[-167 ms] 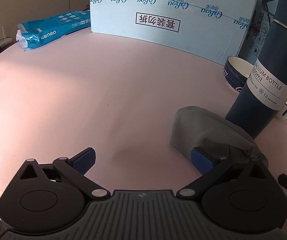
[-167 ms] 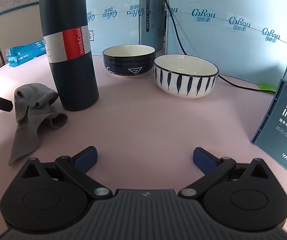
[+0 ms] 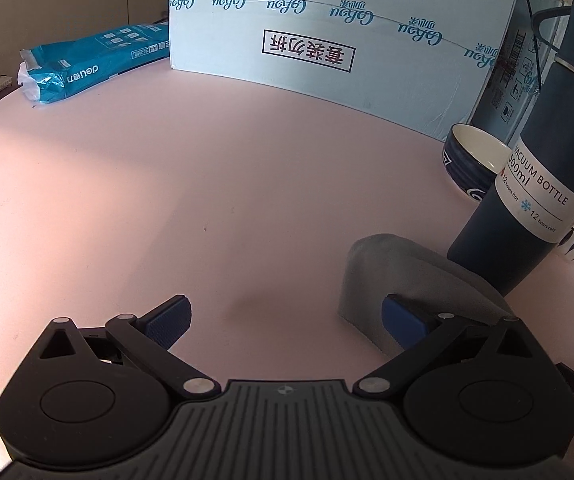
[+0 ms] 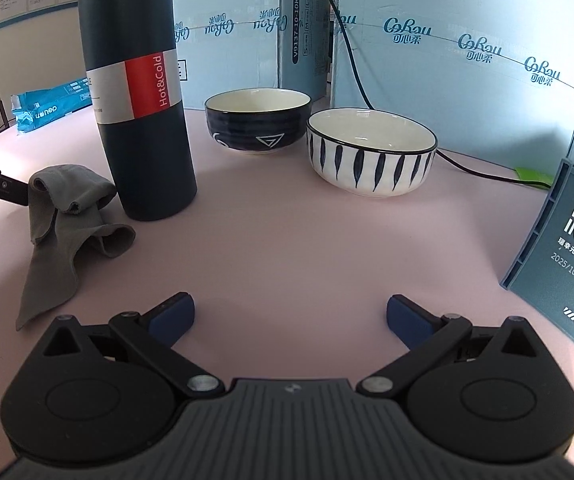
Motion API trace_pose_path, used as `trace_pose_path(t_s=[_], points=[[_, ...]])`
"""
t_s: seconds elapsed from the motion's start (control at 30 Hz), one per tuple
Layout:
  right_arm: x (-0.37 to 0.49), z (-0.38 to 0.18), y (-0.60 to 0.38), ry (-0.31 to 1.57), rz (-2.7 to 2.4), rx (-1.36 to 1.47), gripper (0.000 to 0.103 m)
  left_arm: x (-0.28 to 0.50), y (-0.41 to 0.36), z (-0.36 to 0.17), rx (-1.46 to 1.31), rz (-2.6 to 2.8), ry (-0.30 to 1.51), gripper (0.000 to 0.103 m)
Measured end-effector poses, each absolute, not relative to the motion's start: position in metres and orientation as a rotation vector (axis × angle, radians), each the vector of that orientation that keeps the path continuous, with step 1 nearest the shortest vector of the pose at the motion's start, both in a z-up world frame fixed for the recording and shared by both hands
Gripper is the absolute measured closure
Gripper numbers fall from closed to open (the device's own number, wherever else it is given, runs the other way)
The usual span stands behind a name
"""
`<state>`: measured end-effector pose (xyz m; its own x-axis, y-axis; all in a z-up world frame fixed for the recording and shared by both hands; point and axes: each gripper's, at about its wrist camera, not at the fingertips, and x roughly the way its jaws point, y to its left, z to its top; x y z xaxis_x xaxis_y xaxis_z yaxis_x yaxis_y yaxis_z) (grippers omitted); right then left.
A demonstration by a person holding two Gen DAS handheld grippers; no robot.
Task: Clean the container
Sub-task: 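Move the right gripper toward the lid of the dark blue bottle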
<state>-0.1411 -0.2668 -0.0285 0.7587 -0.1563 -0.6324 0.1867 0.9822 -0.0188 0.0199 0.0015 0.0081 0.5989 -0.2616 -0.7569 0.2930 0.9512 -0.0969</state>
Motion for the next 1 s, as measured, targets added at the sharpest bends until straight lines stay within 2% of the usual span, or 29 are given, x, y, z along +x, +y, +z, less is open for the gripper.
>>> trace_pose_path(t_s=[0.17,0.47,0.6,0.73,0.83,1.0], points=[[-0.14,-0.028,-0.265,0.687,-0.191,0.042,0.0,0.033,0.003,0.022,0.042,-0.317,0.851,0.001],[-0.153,-0.023,-0.271,0.691,-0.212,0.065,0.0,0.04,0.01,0.006,0.088,-0.323,0.872,0.001],[-0.144,-0.023,-0.265,0.682,-0.244,0.116,0.0,0.042,0.008,0.01,0.188,-0.31,0.8,0.001],[-0.151,-0.022,-0.261,0.643,-0.302,0.14,0.0,0.034,0.007,0.017,0.157,-0.492,0.799,0.001],[-0.157,-0.019,-0.262,0.636,-0.299,0.166,0.0,0.014,0.001,0.021,0.185,-0.64,0.724,0.001],[-0.163,0.002,-0.269,0.559,-0.162,0.206,0.0,-0.037,-0.038,0.016,0.395,-0.783,0.577,0.001]])
